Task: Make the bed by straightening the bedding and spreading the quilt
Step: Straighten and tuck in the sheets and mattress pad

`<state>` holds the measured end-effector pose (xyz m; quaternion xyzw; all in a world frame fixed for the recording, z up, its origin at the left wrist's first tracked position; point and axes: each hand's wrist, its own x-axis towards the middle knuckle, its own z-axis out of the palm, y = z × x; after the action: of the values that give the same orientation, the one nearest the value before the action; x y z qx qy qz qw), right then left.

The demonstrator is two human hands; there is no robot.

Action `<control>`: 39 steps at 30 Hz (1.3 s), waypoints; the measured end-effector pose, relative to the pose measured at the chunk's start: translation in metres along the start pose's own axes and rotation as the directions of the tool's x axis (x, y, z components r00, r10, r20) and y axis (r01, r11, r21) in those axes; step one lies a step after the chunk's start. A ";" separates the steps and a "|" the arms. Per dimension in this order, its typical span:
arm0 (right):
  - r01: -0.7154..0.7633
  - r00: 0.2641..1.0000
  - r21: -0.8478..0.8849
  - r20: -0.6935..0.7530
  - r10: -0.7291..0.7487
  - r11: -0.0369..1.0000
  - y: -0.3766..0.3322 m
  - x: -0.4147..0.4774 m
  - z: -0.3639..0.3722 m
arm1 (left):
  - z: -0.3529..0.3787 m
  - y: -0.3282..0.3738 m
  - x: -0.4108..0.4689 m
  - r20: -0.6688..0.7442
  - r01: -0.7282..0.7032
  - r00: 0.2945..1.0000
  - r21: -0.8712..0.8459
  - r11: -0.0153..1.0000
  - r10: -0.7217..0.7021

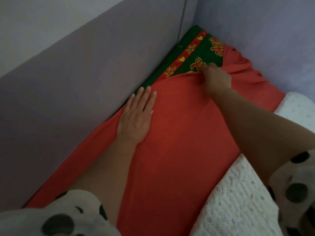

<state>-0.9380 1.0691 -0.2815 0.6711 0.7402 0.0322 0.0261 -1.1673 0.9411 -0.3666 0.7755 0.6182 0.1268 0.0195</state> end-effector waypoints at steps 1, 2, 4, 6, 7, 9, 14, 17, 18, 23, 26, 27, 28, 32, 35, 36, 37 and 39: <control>0.005 1.000 -0.034 -0.020 -0.006 0.999 0.004 -0.001 -0.002 | 0.002 0.000 -0.001 -0.014 -0.005 1.000 0.017 1.000 0.006; 0.025 0.998 -0.051 -0.059 -0.028 0.998 0.008 -0.005 -0.002 | 0.002 0.000 -0.002 -0.025 -0.010 1.000 0.030 0.999 0.011; 0.102 0.988 -0.058 -0.114 -0.108 0.993 0.016 -0.022 -0.001 | 0.001 0.002 -0.002 -0.034 -0.016 0.999 0.050 0.999 0.018; 0.183 0.977 -0.066 -0.094 -0.189 0.981 0.021 -0.046 0.006 | -0.003 0.003 -0.003 -0.028 -0.004 1.000 0.062 0.998 0.006; 0.191 0.978 -0.053 -0.073 -0.195 0.980 0.023 -0.056 0.008 | -0.005 0.003 -0.003 -0.024 -0.005 1.000 0.062 0.998 0.006; 0.137 0.990 -0.001 -0.029 -0.137 0.991 0.030 -0.068 0.010 | -0.009 0.005 -0.003 -0.014 -0.019 1.000 0.069 0.997 0.020; -0.026 0.996 0.113 0.085 0.016 0.993 0.031 -0.049 0.009 | -0.011 0.007 -0.003 0.013 -0.044 0.999 0.114 0.992 0.043; -0.008 0.994 0.085 0.111 -0.002 0.996 0.033 -0.039 0.010 | -0.009 0.007 -0.002 -0.004 -0.056 0.998 0.148 0.987 0.058; -0.016 0.993 0.064 0.114 0.009 0.998 0.036 -0.038 0.011 | -0.008 0.007 -0.001 -0.004 -0.057 0.998 0.156 0.986 0.058; -0.057 0.993 0.043 0.104 0.052 0.997 0.052 -0.040 0.013 | -0.006 0.007 -0.002 -0.003 -0.051 0.999 0.183 0.982 0.053; -0.157 0.978 0.010 0.142 0.154 0.988 0.064 -0.035 0.012 | -0.007 0.007 -0.003 -0.006 -0.056 0.998 0.192 0.980 0.058; -0.178 0.970 -0.009 0.166 0.177 0.984 0.068 -0.034 0.012 | -0.007 0.007 -0.003 -0.007 -0.058 0.998 0.194 0.979 0.060; -0.182 0.965 -0.029 0.188 0.184 0.983 0.071 -0.032 0.011 | -0.007 0.007 -0.003 -0.008 -0.059 0.998 0.193 0.979 0.062; -0.130 0.987 -0.070 0.081 0.136 0.989 0.073 -0.023 0.004 | -0.008 0.006 -0.002 -0.002 -0.060 0.998 0.195 0.979 0.062; -0.045 0.994 -0.041 -0.102 0.041 0.998 0.074 -0.025 0.000 | -0.009 0.006 -0.003 0.000 -0.064 0.998 0.195 0.979 0.065; -0.061 0.987 -0.003 -0.149 0.059 0.998 0.076 -0.028 0.001 | -0.009 0.006 -0.003 0.001 -0.067 0.998 0.195 0.978 0.068; -0.101 0.976 0.063 -0.189 0.111 0.993 0.078 -0.030 0.001 | -0.009 0.006 -0.003 0.003 -0.066 0.998 0.195 0.979 0.067; -0.170 0.938 0.248 -0.255 0.233 0.954 0.079 -0.032 0.004 | -0.010 0.007 -0.003 0.005 -0.056 0.998 0.189 0.980 0.056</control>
<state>-0.8565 1.0453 -0.2789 0.7311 0.6621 0.0468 -0.1579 -1.1639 0.9352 -0.3566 0.7910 0.6053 0.0681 -0.0580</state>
